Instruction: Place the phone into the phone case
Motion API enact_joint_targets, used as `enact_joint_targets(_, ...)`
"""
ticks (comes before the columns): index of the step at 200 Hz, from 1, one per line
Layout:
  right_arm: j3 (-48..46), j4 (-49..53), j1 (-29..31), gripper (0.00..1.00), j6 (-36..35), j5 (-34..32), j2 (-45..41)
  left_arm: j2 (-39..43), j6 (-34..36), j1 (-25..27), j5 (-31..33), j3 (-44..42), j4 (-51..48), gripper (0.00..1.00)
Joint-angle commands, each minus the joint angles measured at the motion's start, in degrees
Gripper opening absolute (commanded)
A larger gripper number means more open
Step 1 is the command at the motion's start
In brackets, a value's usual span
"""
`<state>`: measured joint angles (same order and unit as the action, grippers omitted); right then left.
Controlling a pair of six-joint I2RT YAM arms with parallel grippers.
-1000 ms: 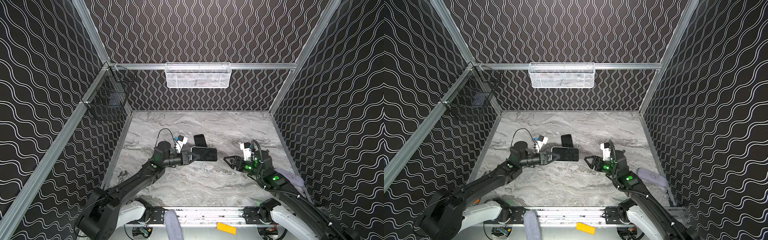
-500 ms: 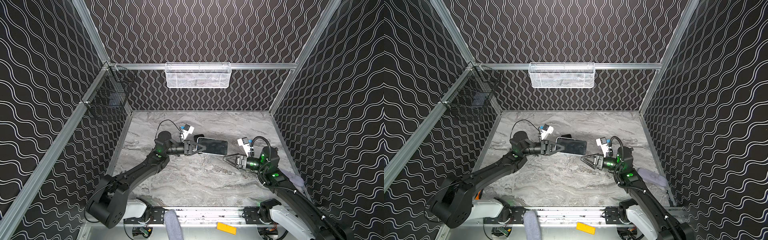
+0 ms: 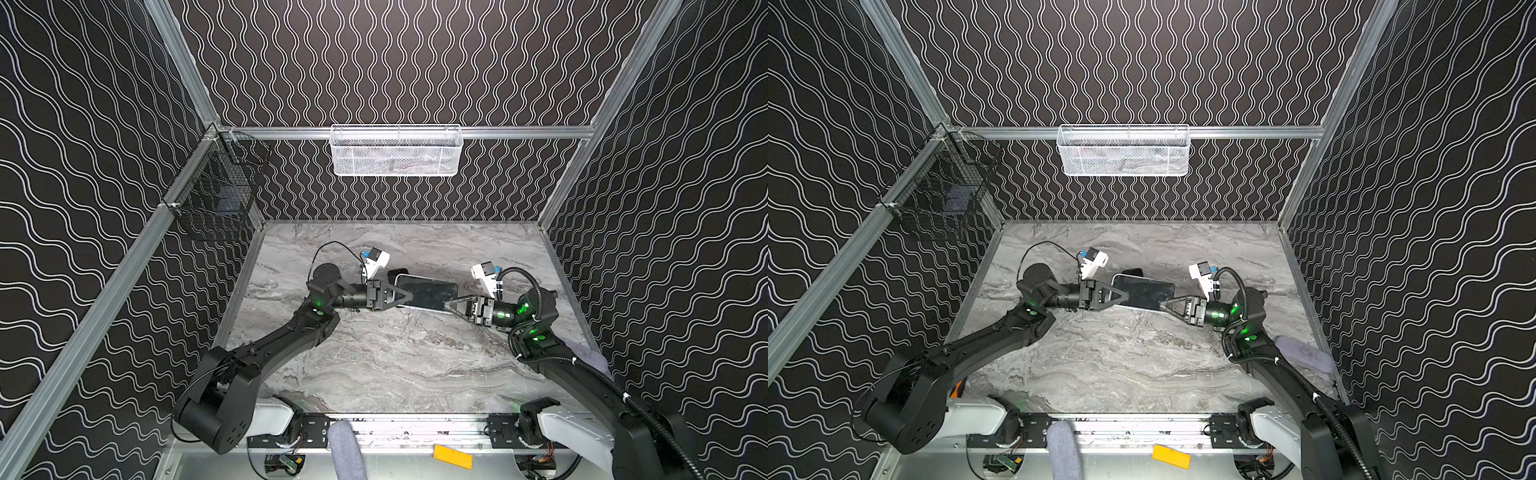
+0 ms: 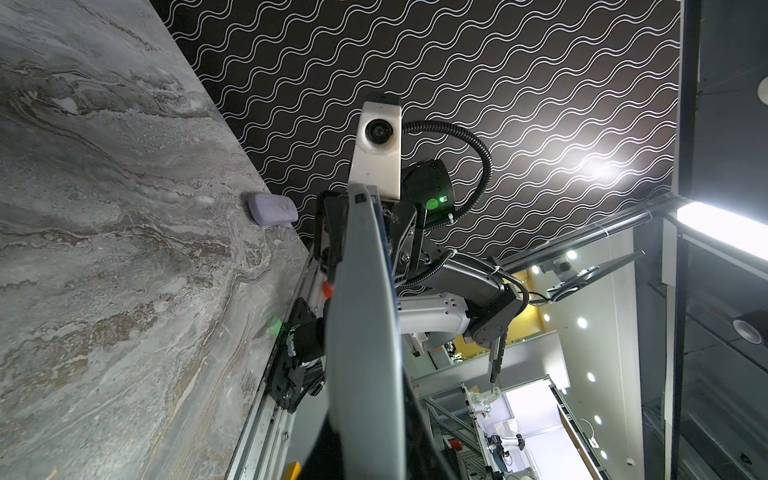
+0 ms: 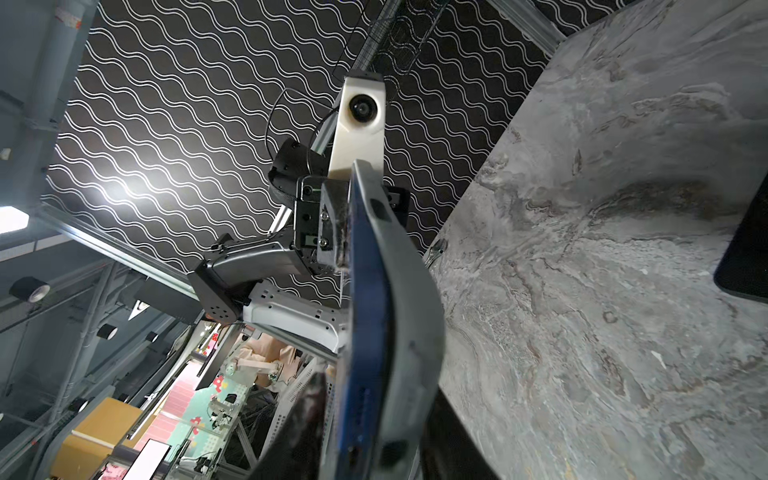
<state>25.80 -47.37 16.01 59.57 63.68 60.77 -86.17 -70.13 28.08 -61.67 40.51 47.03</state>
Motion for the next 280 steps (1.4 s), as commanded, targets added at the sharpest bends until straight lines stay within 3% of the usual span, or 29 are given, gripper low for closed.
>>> enact_joint_targets(1,-0.1,-6.8,0.0,0.27,3.3,0.9,0.1,-0.6,0.1,-0.2,0.4,0.0,4.2,0.0)
enact_joint_targets(80,1.9,6.5,0.0,0.0,-3.3,0.6,-2.5,-2.6,0.6,-0.2,0.7,1.3,4.1,0.0)
enact_joint_targets(104,3.7,12.5,0.0,0.0,-6.3,0.7,-2.7,-2.5,1.2,-0.1,0.7,1.6,3.6,0.0)
enact_joint_targets(135,6.8,21.8,-0.1,0.37,-12.7,-1.2,-4.0,-1.9,2.2,-0.1,0.4,1.6,2.3,0.0)
enact_joint_targets(152,8.1,22.3,-0.5,0.45,-13.5,-2.2,-4.3,-1.3,4.1,-0.1,0.4,1.5,0.0,0.0)
enact_joint_targets(178,9.4,18.6,-1.3,0.46,-11.8,-2.6,-3.2,-0.5,6.0,-0.1,0.4,1.3,-2.6,0.0)
enact_joint_targets(208,11.1,17.4,-1.6,0.42,-11.3,-2.0,-1.2,0.1,7.7,0.0,0.4,1.3,-4.8,0.0)
enact_joint_targets(280,11.7,22.6,-1.5,0.13,-14.6,-4.1,-1.2,0.9,8.7,0.0,0.6,1.1,-6.2,0.0)
